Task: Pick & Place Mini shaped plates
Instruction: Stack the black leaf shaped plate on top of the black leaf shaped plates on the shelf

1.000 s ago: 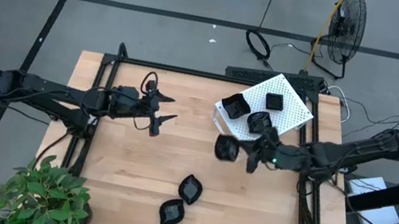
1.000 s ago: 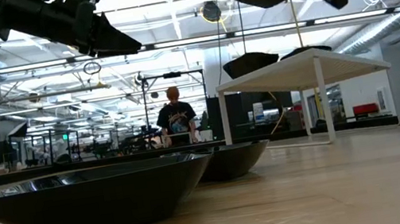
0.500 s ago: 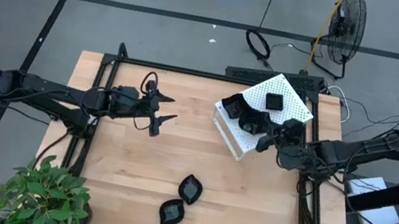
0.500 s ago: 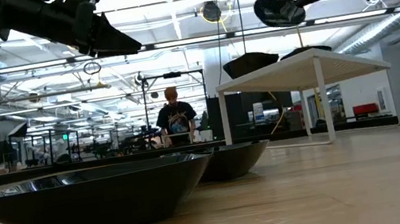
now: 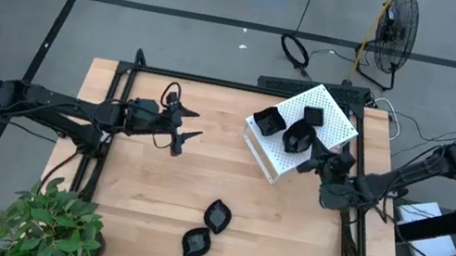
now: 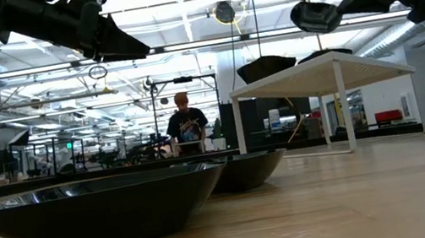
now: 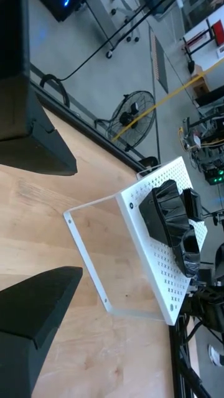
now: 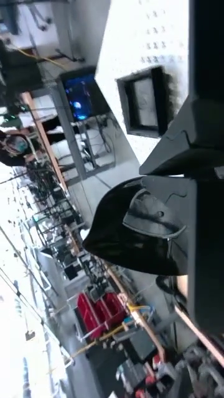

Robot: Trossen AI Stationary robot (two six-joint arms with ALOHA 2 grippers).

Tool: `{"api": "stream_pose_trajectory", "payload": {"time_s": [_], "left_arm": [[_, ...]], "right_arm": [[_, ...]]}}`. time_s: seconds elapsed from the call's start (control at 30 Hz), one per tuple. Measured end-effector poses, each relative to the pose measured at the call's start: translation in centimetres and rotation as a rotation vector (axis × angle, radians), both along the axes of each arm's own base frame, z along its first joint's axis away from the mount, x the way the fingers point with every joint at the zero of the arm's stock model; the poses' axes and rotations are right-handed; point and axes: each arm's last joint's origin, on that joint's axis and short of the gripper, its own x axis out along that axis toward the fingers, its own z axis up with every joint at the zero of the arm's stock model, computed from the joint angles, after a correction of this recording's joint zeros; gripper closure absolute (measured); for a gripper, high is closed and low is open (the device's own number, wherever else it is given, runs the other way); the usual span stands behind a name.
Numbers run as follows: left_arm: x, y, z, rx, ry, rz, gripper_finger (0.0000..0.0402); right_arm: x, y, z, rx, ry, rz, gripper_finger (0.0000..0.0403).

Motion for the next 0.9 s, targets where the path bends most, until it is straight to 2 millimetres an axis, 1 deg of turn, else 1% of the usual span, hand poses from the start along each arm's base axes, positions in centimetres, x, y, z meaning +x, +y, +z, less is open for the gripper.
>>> {"api": "stream_pose_trajectory", "payload": {"time_s": [0.1,0.27,0.37,0.6,0.9], "left_arm": [[0.0,0.0,0.0,-0.001,-0.001,0.0,0.0149],[0.0,0.0,0.0,-0.005,-0.002,0.001,0.0149],[0.0,0.0,0.0,-0.008,-0.004,0.002,0.0149],[0.0,0.0,0.0,-0.011,-0.005,0.003,0.0149],[0.0,0.0,0.0,-0.01,-0.005,0.003,0.0149]], "right_arm": [[-0.1,0.2,-0.4,0.013,-0.028,0.011,0.0403],[-0.3,0.1,-2.4,0.037,-0.077,0.012,0.0403],[-0.4,-0.2,-3.1,0.039,-0.082,0.001,0.0403],[-0.3,-0.8,-3.0,0.023,-0.051,-0.04,0.0403],[-0.3,-0.9,-2.9,0.013,-0.028,-0.044,0.0403]]}}
